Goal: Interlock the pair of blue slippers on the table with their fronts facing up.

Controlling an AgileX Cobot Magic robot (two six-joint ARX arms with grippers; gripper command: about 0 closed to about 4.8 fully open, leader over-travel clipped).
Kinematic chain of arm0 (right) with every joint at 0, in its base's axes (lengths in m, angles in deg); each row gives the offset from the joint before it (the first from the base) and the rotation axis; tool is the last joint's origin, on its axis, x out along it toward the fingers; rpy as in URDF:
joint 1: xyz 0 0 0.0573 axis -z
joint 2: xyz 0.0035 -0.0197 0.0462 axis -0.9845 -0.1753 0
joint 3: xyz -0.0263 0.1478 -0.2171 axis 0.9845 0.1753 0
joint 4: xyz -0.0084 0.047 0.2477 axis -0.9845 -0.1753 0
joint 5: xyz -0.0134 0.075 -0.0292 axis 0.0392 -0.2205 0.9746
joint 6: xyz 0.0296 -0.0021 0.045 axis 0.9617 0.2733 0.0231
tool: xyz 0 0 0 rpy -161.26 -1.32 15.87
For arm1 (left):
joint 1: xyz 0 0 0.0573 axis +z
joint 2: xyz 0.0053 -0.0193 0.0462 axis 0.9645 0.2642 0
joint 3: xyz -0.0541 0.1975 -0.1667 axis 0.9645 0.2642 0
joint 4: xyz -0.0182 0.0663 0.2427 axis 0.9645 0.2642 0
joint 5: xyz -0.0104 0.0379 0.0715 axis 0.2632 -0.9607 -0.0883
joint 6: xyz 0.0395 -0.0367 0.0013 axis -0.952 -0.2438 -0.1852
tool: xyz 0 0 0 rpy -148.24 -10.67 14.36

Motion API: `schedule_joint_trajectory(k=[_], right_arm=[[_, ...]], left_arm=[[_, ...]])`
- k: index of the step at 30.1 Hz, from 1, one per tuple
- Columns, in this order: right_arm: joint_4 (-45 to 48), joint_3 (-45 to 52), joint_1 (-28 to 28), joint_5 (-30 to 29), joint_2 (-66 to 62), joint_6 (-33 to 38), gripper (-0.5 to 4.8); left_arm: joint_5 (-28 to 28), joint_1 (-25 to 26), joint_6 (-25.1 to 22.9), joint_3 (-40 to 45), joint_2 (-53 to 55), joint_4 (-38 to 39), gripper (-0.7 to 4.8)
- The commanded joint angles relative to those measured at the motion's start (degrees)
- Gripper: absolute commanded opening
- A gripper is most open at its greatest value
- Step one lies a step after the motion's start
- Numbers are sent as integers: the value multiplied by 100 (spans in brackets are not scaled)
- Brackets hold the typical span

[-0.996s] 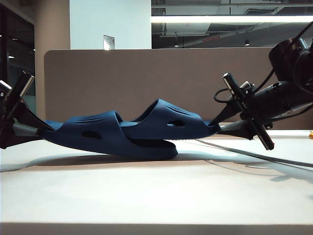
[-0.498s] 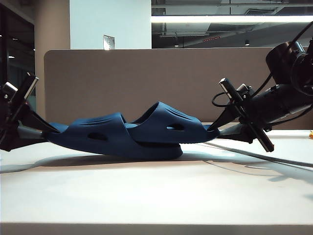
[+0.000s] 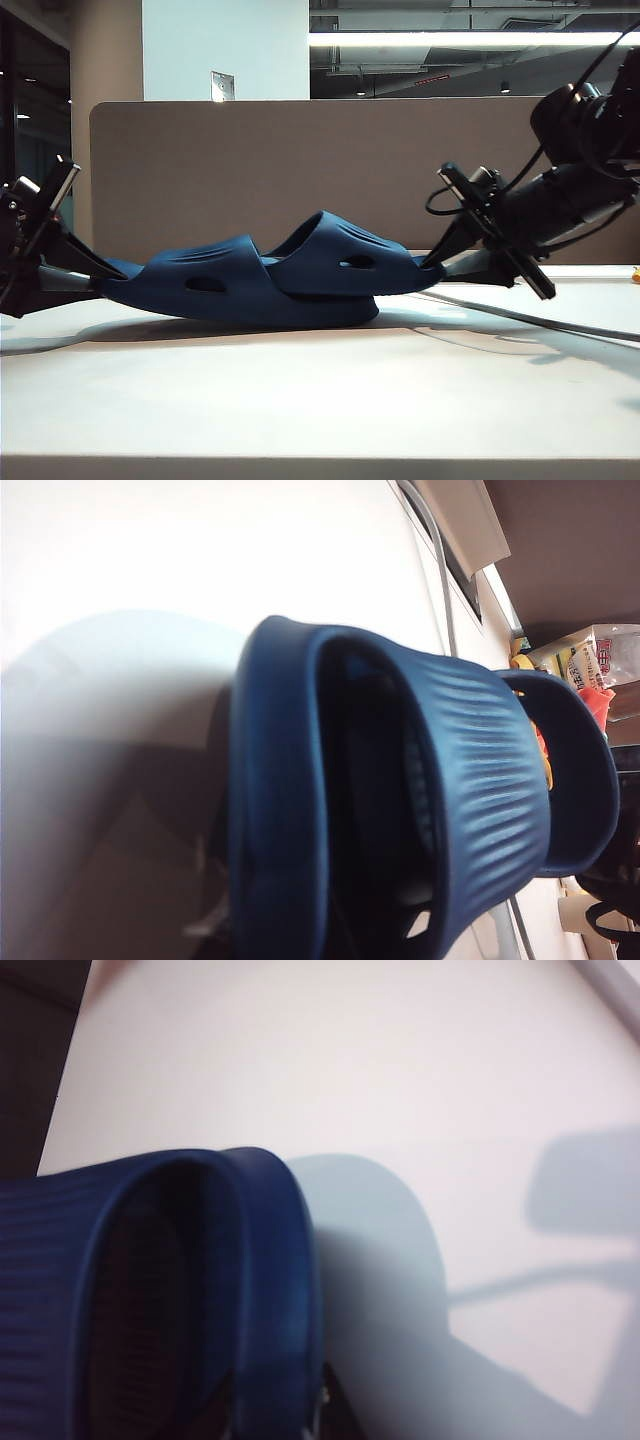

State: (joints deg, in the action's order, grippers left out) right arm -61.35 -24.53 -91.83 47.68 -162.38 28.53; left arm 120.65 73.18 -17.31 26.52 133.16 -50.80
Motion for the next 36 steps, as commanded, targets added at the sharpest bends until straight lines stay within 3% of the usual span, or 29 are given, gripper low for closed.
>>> schedule_joint_trajectory(k=[1, 20, 36], right_arm=[[50, -20, -286, -286, -4, -166, 74], [-31, -90, -518, -201, -166, -457, 74], [4, -243, -520, 348, -166, -935, 77]], left_arm=[[627, -136, -70, -98, 11, 76, -5], [643, -380, -564, -304, 33, 750, -5], [901, -380, -1067, -304, 33, 1266, -2]])
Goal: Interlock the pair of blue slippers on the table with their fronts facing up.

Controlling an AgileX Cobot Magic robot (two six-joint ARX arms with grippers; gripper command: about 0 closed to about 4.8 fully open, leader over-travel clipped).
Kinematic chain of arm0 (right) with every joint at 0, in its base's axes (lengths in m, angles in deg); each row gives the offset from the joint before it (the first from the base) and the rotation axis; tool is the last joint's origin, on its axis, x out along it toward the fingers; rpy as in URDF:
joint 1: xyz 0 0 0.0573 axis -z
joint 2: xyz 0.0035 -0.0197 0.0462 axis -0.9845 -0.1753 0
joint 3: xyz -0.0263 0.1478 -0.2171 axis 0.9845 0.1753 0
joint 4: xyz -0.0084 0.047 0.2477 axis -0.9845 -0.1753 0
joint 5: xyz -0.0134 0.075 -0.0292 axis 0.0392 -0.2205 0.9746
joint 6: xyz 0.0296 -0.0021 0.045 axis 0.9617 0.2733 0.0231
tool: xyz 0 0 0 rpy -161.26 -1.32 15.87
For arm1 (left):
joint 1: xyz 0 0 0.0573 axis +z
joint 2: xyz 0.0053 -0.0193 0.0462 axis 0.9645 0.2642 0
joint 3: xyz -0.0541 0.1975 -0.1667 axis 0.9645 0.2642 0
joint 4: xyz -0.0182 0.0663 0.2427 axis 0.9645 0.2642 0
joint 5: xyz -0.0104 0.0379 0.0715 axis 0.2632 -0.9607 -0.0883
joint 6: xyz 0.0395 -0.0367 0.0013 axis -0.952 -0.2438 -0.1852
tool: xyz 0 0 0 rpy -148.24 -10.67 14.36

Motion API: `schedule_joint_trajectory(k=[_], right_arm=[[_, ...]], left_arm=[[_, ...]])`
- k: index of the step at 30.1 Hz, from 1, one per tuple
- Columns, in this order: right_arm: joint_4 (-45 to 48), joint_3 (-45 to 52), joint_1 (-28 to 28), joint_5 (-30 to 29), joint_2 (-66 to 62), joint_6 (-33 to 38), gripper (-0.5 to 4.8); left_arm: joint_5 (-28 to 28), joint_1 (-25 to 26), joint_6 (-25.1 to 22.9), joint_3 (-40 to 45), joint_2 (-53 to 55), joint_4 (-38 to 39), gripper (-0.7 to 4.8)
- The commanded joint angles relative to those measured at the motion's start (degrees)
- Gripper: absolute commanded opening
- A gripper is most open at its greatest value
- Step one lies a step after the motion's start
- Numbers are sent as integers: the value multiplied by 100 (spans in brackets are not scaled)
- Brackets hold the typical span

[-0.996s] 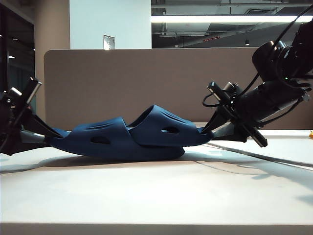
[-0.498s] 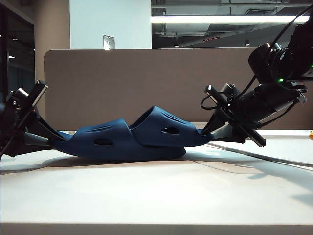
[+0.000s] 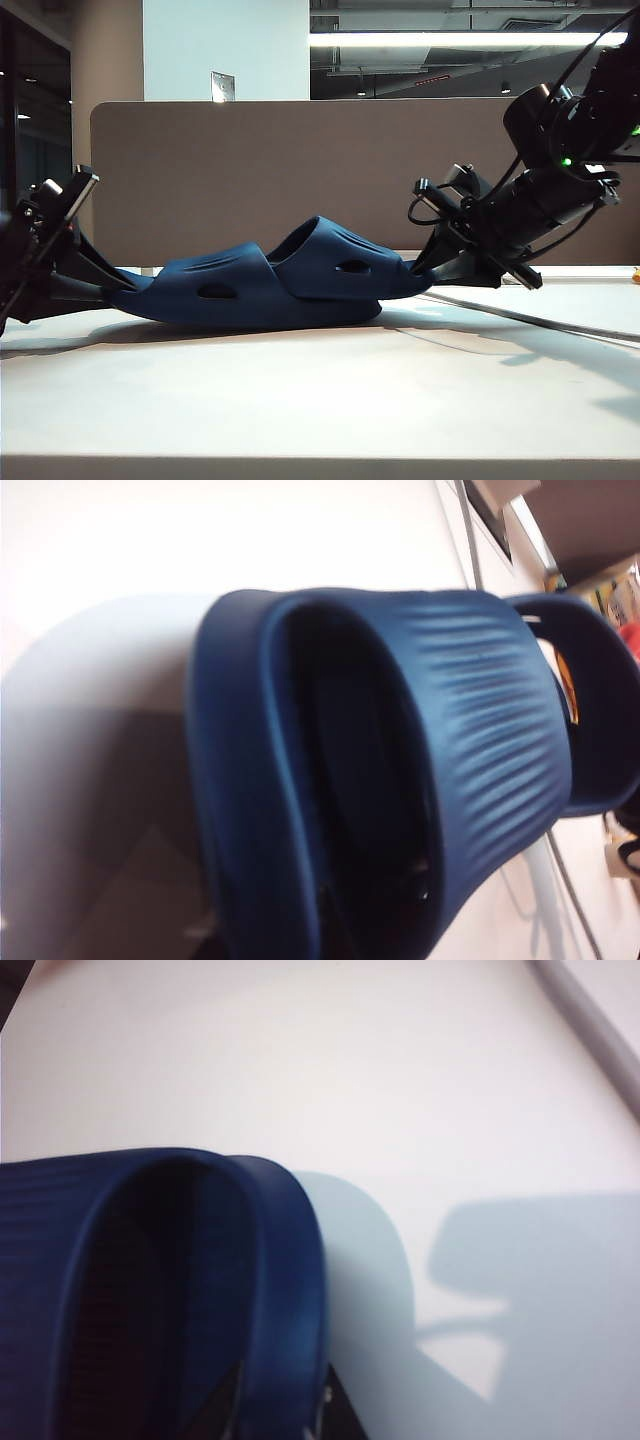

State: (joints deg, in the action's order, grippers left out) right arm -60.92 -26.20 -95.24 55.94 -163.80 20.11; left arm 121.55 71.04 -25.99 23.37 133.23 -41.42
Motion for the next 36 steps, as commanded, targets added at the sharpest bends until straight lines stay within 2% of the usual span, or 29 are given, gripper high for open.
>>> schedule_joint_trajectory(k=[1, 5, 8, 13, 15, 19, 24, 26, 30, 34, 36], right_arm=[[-44, -103, -179, -481, -24, -94, 77], [-52, -138, -177, -435, -24, -96, 80], [-125, -136, -177, -319, -26, -105, 122], [-258, -136, -177, -144, -26, -219, 129], [-275, -133, -177, -105, -28, -223, 175], [-267, -133, -177, -33, -26, -221, 197], [-271, -133, -122, -33, -22, -219, 255], [-271, -133, -39, -107, -13, -197, 301], [-295, -133, 203, -446, -11, -166, 322], [-310, -133, 562, -953, -11, -63, 393], [-293, -133, 780, -1241, -11, -37, 400]], left_arm=[[804, -166, -221, 11, 26, 348, 3], [750, -166, -234, 11, 28, 358, 62], [636, -166, -229, 11, 28, 385, 62], [498, -166, -262, 11, 28, 529, 63], [490, -166, -326, 11, 28, 634, 63], [463, -164, -380, 11, 26, 741, 62], [424, -164, -378, 11, 28, 804, 62], [422, -164, -378, 11, 26, 815, 62], [389, -164, -372, 11, 26, 859, 62], [289, -164, -323, 11, 26, 907, 62], [275, -162, -291, 11, 26, 901, 62]])
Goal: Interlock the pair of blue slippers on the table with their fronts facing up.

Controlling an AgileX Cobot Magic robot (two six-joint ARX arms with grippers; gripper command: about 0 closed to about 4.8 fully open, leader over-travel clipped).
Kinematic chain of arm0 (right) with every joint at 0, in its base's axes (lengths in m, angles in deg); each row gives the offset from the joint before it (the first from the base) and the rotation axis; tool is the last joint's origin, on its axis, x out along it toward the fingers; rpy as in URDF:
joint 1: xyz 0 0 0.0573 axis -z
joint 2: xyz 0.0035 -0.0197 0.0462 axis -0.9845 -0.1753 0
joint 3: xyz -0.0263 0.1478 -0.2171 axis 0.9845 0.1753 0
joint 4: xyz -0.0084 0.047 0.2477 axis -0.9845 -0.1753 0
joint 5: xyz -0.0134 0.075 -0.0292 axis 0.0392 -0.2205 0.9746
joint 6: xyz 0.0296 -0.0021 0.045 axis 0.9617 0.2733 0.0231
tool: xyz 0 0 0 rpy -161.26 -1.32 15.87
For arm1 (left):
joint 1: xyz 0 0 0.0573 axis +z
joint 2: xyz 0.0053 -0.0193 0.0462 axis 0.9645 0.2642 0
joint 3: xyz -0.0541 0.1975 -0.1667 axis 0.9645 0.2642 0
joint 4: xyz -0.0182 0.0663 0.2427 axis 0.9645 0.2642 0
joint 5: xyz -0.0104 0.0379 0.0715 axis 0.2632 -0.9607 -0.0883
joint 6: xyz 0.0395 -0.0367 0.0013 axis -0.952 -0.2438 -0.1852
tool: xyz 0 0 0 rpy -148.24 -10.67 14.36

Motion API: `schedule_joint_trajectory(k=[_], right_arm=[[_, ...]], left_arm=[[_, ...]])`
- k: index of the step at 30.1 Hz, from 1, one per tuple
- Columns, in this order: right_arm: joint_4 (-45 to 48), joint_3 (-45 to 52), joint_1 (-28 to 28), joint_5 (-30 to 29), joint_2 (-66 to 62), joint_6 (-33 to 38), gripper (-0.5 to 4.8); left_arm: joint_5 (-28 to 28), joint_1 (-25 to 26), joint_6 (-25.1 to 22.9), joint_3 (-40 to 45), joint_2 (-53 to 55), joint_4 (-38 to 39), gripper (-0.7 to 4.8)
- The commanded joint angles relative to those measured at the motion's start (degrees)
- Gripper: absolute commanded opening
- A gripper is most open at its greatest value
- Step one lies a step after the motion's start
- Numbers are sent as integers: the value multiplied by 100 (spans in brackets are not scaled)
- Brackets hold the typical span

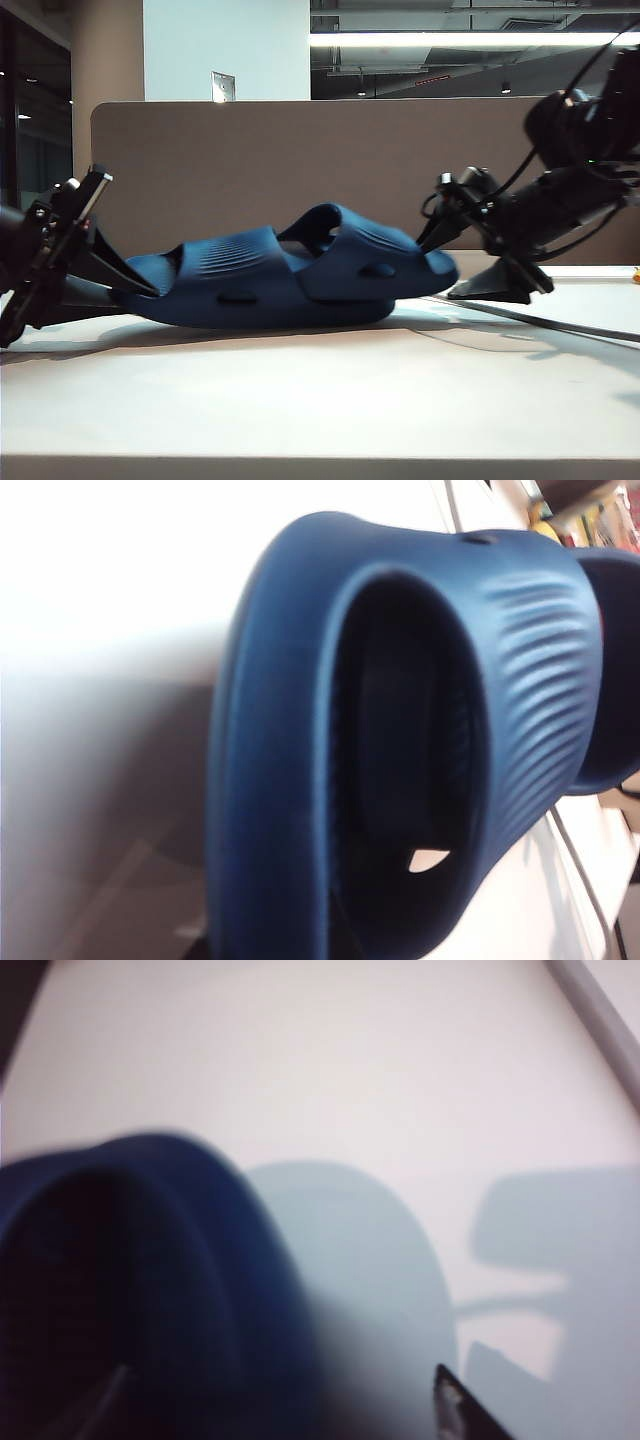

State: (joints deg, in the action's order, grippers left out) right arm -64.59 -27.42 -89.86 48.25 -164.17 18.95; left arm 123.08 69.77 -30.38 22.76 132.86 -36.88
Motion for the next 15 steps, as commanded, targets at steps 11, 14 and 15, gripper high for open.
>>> schedule_joint_trajectory(k=[11, 14, 15], right_arm=[[79, -7, 1226, -1246, 225, 26, 399], [94, -7, 1401, -1329, 391, -90, 398], [98, -7, 1432, -1353, 463, -114, 395]], left_arm=[[98, -35, 260, 26, 63, 446, 62], [33, -35, 289, -26, 63, 463, 62], [-20, -35, 302, -44, 63, 468, 62]])
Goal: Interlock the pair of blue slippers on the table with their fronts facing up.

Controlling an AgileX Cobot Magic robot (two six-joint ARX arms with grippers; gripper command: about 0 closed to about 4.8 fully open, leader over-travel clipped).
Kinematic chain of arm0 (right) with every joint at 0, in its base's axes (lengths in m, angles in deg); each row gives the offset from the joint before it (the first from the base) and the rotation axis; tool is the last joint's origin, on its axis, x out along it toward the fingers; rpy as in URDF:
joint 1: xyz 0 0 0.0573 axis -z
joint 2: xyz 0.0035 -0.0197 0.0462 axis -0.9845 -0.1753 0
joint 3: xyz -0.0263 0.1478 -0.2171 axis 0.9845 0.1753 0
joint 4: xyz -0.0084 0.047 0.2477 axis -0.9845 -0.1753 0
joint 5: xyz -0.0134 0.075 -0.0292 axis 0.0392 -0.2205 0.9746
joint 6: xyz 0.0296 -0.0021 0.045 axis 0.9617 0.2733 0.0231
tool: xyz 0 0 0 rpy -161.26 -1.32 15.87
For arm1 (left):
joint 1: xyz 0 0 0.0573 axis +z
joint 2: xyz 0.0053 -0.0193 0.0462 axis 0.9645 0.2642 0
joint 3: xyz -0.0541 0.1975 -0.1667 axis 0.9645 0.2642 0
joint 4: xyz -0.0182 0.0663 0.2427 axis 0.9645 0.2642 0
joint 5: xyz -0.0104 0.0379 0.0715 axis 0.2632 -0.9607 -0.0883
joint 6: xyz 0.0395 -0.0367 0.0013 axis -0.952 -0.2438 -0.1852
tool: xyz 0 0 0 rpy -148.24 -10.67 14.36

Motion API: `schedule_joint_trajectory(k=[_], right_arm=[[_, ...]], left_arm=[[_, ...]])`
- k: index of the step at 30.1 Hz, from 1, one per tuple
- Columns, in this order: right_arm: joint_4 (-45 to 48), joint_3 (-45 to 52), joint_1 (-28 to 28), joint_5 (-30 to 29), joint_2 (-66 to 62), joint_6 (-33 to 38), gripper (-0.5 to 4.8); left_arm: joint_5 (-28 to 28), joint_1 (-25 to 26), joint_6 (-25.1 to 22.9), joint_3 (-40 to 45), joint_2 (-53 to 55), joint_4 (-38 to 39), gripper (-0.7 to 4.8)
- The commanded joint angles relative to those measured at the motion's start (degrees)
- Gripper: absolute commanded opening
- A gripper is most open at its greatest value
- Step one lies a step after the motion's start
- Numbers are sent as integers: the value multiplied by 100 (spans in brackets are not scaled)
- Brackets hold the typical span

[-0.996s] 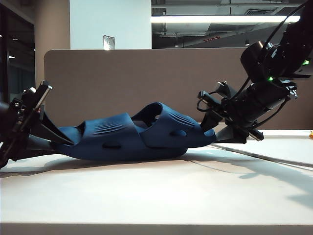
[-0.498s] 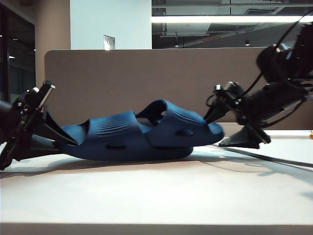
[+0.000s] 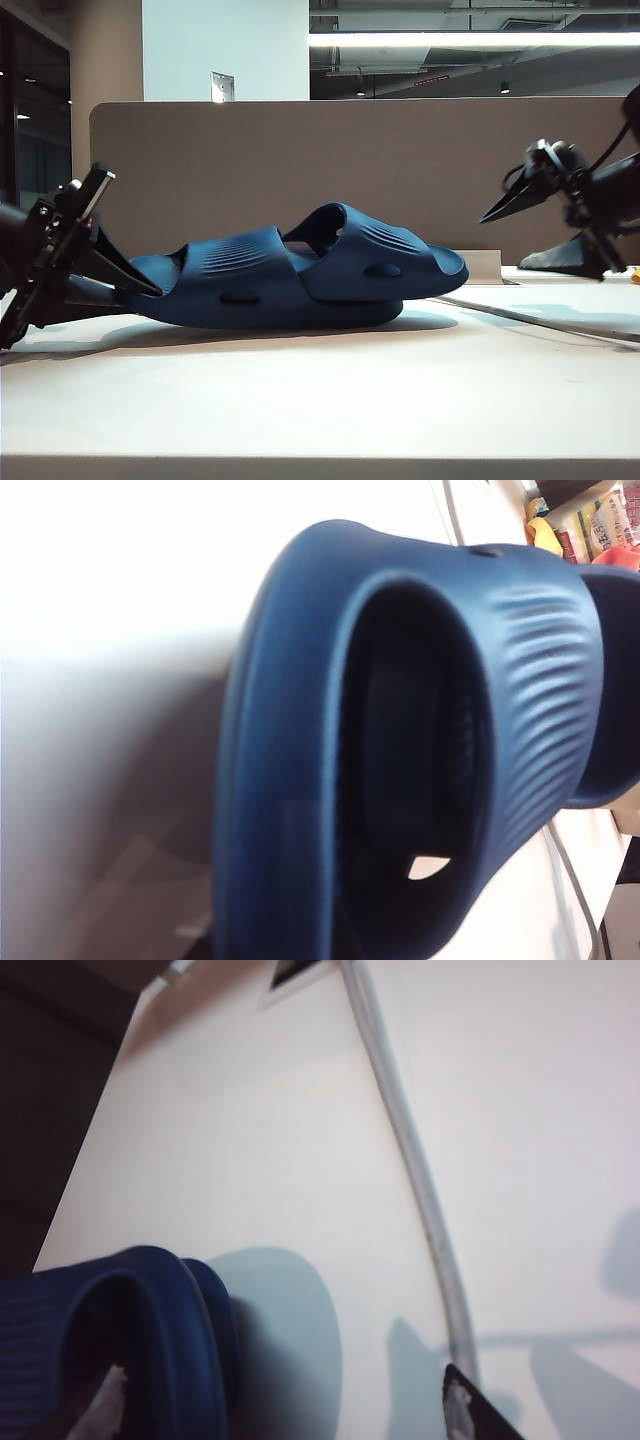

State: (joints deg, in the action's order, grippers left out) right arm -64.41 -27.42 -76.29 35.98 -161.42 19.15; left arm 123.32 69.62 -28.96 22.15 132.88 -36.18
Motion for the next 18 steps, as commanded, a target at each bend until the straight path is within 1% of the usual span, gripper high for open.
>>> schedule_joint_trajectory(k=[1, 2, 4, 7, 9, 18], right_arm=[[81, -9, 111, -140, 247, -151, 395], [98, -7, 133, -168, 315, -151, 395], [103, -9, 133, -175, 413, -151, 390], [107, -9, 129, -201, 516, -153, 386], [101, -9, 120, -210, 535, -149, 386], [59, 66, 94, -267, 535, -153, 386]], left_arm=[[-81, -20, 157, 2, 61, 420, 63], [-149, -20, 157, -13, 61, 450, 67], [-297, -20, 153, -70, 61, 592, 96], [-404, -20, 133, -151, 61, 754, 106], [-431, -22, 133, -208, 61, 837, 126], [-444, -24, 157, -404, 61, 1110, 126]])
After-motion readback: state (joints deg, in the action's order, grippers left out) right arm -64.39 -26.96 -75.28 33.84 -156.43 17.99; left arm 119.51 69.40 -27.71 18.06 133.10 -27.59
